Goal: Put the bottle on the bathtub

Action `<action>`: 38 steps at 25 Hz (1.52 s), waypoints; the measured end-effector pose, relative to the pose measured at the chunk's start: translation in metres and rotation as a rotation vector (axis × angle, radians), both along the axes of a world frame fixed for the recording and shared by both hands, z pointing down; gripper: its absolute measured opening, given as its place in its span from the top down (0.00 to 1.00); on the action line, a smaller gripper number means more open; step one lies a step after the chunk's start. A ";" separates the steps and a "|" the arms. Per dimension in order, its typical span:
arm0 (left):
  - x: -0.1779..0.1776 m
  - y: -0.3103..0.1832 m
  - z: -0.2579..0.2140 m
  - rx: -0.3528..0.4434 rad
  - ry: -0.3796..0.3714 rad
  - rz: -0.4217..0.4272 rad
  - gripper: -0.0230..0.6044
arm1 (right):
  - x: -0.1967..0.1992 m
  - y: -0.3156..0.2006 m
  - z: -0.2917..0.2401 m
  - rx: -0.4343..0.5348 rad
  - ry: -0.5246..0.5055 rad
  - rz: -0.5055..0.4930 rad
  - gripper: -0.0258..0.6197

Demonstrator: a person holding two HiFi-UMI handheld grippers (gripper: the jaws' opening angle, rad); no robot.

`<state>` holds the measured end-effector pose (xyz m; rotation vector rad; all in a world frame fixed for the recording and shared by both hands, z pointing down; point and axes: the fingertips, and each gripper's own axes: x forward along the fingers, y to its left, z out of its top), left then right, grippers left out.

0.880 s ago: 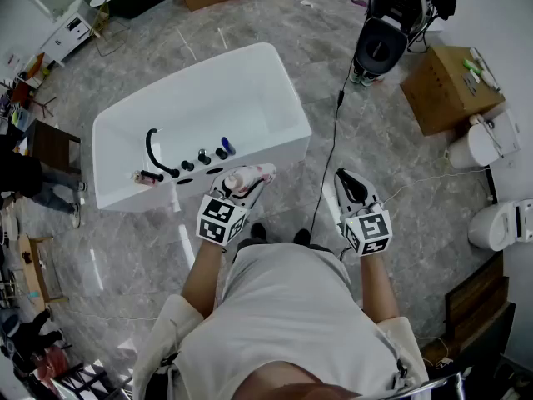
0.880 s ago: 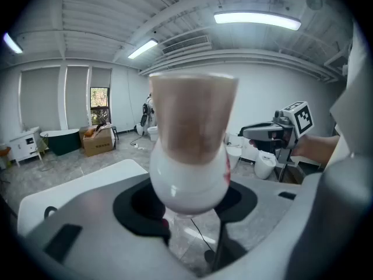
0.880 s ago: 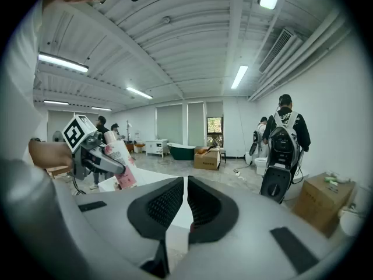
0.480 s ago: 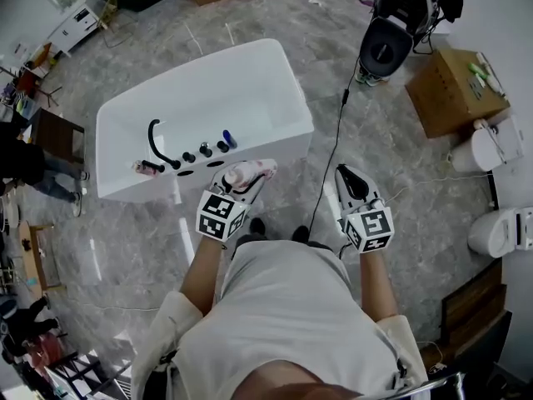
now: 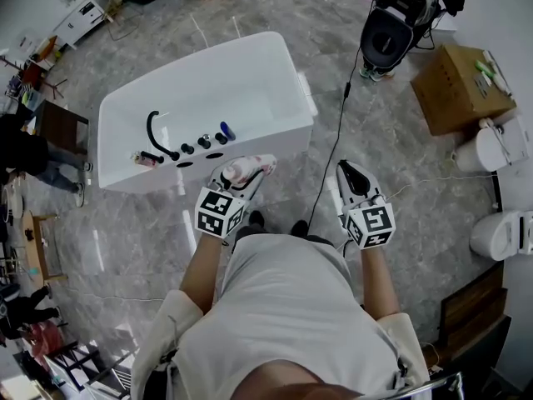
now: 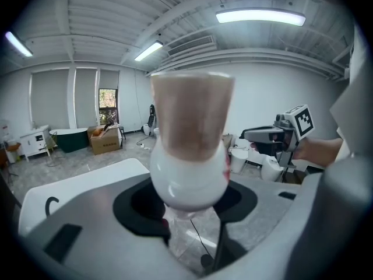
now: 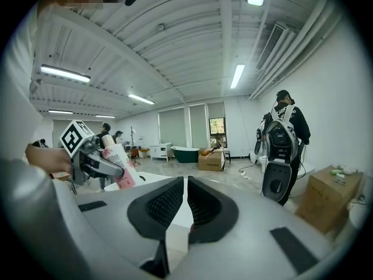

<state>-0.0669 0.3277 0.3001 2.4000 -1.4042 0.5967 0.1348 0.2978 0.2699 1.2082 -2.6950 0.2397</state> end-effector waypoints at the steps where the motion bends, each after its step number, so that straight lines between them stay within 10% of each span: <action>1: 0.001 0.000 0.001 -0.002 0.001 -0.004 0.61 | 0.001 0.000 0.002 -0.002 -0.001 -0.004 0.89; 20: 0.003 -0.028 0.020 -0.026 0.008 -0.035 0.61 | 0.012 -0.030 0.032 -0.076 0.008 0.015 0.89; 38: -0.042 -0.164 0.061 -0.109 0.003 0.032 0.61 | -0.039 -0.151 0.074 -0.201 0.030 0.073 0.89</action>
